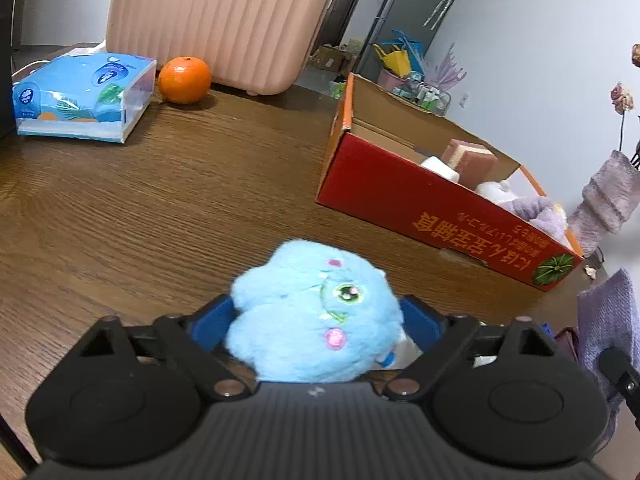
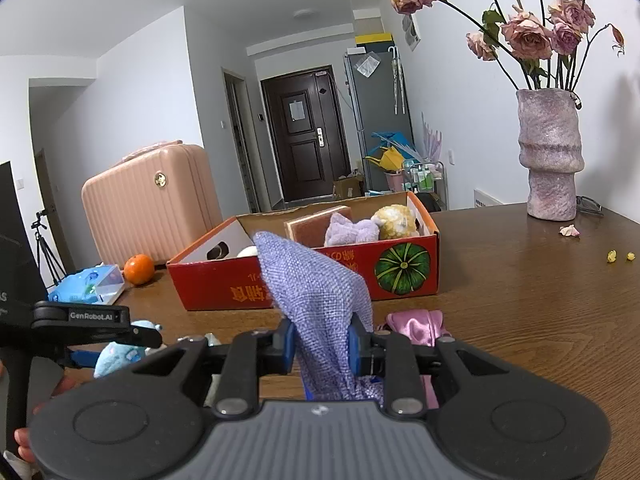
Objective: Organize soft objects
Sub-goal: 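Grasp the light-blue plush with the left gripper while the right gripper holds the lavender bag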
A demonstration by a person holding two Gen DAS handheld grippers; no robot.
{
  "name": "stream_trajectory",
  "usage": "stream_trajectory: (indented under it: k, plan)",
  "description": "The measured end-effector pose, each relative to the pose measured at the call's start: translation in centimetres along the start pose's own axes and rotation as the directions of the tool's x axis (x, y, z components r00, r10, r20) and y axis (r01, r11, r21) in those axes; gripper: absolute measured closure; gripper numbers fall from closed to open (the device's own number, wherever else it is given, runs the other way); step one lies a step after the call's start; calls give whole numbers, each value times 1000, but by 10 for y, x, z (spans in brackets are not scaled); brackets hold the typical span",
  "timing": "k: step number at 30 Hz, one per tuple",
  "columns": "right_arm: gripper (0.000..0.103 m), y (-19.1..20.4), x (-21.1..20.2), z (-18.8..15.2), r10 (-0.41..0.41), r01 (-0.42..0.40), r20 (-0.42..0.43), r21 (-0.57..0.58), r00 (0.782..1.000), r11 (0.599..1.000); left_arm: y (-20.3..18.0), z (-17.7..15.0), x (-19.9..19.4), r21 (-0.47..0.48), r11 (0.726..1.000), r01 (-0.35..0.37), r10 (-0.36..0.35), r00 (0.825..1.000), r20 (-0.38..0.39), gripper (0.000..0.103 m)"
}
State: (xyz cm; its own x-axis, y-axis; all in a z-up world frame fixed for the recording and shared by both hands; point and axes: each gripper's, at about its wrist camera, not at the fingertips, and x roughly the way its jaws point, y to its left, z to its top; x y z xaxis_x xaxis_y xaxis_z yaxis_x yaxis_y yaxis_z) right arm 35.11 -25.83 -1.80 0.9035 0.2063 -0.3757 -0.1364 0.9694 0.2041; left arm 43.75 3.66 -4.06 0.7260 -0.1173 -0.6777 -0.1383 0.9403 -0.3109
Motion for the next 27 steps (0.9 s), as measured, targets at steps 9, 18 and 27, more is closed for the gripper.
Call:
stream_trajectory:
  k: [9,18,27]
  plan:
    - [78,0,0,0,1,-1,-1,0,1000,1000,-2,-2,-4,8,999,42,-42,999,6,32]
    - [78,0,0,0,3,-3,-1,0,1000,1000,-7,-4,-15,61,998,17,-21,998,64,43]
    - [78,0,0,0,4,-4,-1,1,1000,1000,-4,-5,-28,70,997,9,-16,995,98,52]
